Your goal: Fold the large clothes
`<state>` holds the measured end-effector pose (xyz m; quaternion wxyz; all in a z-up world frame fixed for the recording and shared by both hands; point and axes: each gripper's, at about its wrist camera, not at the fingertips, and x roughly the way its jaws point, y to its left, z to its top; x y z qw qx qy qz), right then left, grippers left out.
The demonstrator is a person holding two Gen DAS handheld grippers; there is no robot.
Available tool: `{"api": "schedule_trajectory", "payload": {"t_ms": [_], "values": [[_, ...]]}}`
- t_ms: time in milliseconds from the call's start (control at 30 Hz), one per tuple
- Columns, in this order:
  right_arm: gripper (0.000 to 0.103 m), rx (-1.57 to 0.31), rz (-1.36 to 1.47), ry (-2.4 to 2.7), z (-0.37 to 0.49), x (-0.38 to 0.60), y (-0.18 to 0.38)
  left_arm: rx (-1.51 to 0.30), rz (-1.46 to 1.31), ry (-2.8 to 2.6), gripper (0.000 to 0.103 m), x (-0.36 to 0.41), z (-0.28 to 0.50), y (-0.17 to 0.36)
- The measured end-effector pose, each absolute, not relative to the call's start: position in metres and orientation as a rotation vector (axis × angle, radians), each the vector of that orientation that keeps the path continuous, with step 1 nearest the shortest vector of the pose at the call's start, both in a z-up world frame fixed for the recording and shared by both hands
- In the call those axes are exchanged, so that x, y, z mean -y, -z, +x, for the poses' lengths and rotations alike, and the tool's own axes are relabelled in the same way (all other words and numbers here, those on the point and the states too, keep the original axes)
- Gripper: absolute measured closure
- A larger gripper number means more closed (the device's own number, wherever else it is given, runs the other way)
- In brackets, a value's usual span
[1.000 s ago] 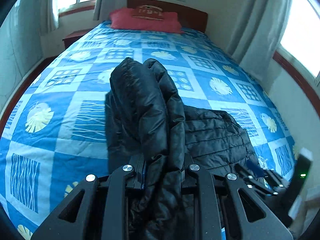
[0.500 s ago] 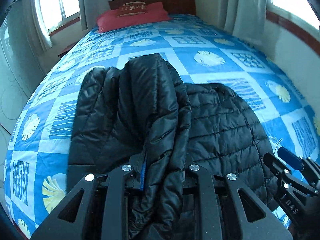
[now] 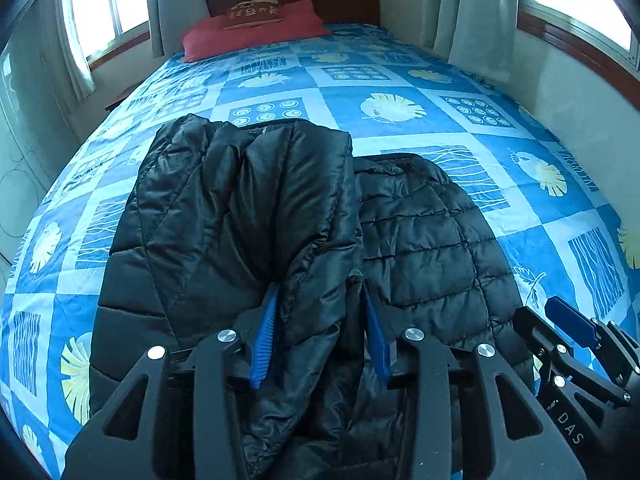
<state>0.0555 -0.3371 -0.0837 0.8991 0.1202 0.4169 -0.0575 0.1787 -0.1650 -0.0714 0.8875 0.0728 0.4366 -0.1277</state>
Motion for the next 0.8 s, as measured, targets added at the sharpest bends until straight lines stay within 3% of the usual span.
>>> {"api": "schedule_trajectory", "payload": {"t_ms": [167, 333, 700, 800], "values": [[0.059, -0.851, 0.236, 0.119, 0.052, 0.333, 0.076, -0.896, 0.138, 0.276, 0.063, 0.162, 0.17, 0.062], [0.058, -0.816, 0.219, 0.124, 0.044, 0.329, 0.059, -0.866, 0.144, 0.296, 0.055, 0.161, 0.162, 0.045], [0.057, -0.773, 0.18, 0.12, 0.033, 0.307, 0.038, -0.794, 0.076, 0.396, 0.054, 0.131, 0.133, -0.004], [0.05, -0.761, 0.162, 0.104, 0.033, 0.293, 0.033, -0.755, 0.062, 0.371, 0.054, 0.105, 0.129, -0.021]]}}
